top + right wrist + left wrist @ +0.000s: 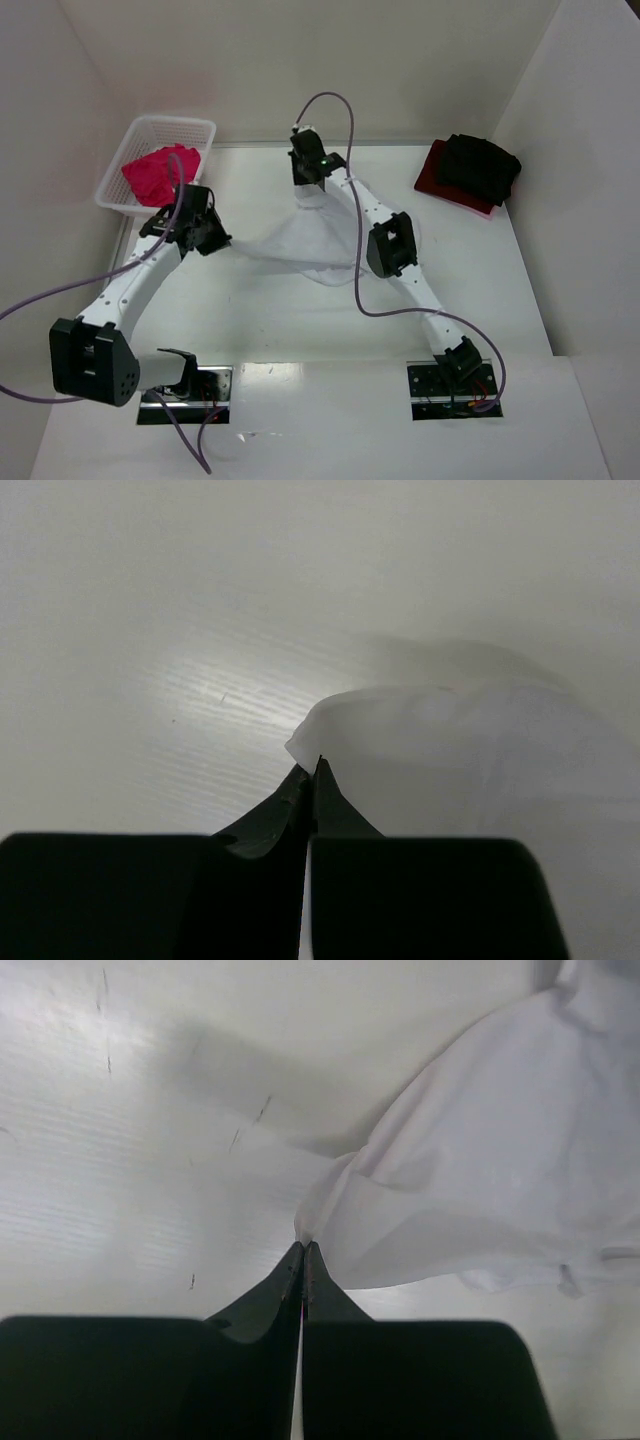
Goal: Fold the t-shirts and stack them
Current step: Flatten out the tshirt
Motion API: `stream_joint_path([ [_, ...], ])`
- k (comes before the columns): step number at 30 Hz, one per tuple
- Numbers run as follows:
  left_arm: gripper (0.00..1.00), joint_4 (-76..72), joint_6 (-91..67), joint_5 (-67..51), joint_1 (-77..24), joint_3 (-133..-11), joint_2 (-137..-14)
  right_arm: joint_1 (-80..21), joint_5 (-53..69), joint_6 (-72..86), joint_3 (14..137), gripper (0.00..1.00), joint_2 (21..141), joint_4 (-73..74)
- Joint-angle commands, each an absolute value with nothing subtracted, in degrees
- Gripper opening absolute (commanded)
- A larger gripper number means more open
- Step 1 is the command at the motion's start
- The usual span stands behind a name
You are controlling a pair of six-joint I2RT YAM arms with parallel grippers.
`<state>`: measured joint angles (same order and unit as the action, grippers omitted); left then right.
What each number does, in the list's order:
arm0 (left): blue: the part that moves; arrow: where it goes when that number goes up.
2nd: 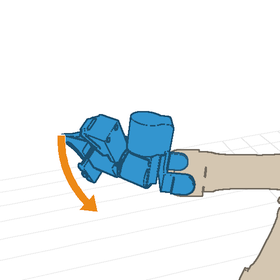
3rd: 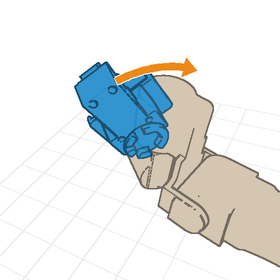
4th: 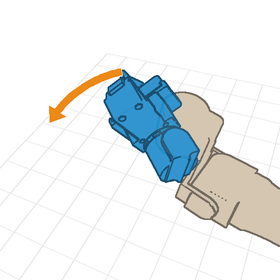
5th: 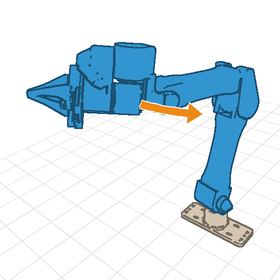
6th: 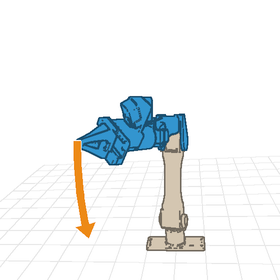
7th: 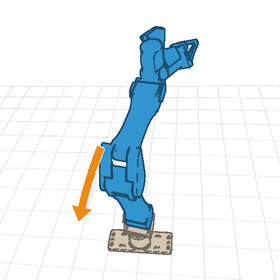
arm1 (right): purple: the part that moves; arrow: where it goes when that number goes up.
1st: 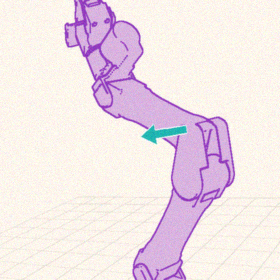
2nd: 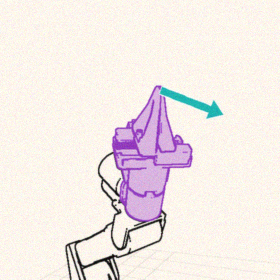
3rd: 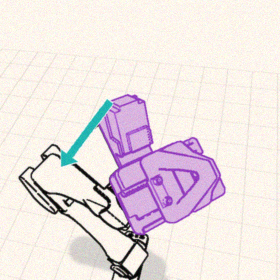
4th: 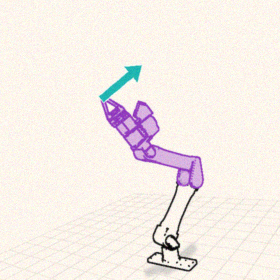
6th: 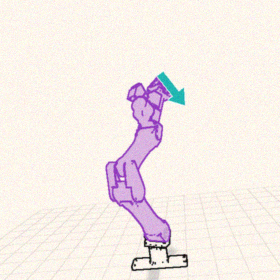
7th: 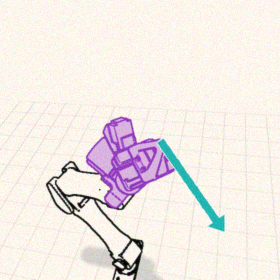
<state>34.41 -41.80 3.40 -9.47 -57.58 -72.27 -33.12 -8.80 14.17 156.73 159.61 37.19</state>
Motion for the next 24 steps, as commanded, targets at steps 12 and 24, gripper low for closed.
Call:
stream_joint_path([
  [12, 0.00, 31.0, -26.9, 15.0, -6.4, -83.9, -58.5, -26.2, -25.5, 7.0, 137.2, 0.00, 98.1, 26.5],
  [24, 0.00, 31.0, -21.7, 21.0, -6.4, -88.2, -35.3, -25.7, -21.2, 13.0, 108.9, 0.00, 59.2, 30.2],
])
